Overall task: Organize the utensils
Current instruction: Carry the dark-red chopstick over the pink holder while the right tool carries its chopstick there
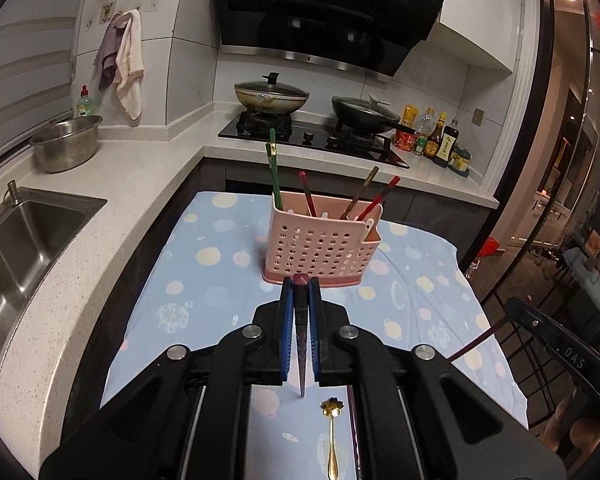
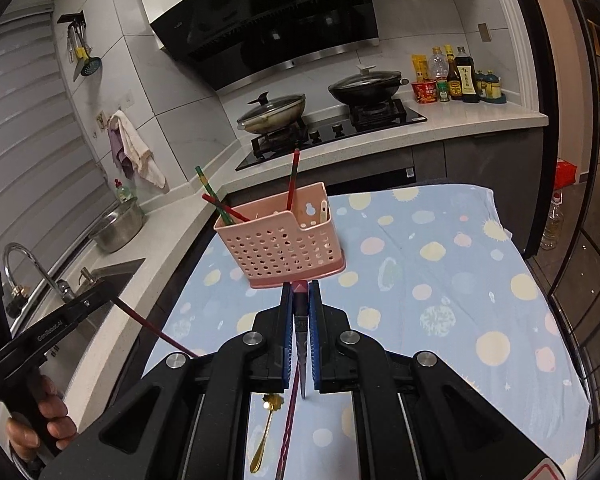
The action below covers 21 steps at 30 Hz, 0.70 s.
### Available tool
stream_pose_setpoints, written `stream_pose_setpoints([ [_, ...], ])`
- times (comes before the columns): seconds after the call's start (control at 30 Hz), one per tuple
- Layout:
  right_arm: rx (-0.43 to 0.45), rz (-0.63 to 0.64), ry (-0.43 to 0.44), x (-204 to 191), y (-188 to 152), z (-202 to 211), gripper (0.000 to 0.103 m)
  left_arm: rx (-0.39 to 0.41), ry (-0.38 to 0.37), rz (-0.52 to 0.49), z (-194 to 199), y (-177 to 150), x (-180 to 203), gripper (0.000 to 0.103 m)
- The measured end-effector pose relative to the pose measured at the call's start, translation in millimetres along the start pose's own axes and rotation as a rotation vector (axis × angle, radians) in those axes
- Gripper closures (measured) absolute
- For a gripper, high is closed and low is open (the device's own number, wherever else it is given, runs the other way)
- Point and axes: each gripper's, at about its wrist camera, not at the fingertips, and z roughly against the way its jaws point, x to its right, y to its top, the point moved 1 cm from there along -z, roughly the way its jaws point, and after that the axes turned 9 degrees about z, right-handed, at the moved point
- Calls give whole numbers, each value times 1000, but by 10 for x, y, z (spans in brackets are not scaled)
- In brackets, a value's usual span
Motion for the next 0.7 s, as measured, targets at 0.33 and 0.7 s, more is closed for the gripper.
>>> stream_pose_setpoints([
  [0.33,90,-8,6,100,564,-76,96,78,-21,-15,-27,531,107,96],
  [0.7,195,-5,44,60,1420,-340,96,197,-53,-47,-120,1355,401,96],
])
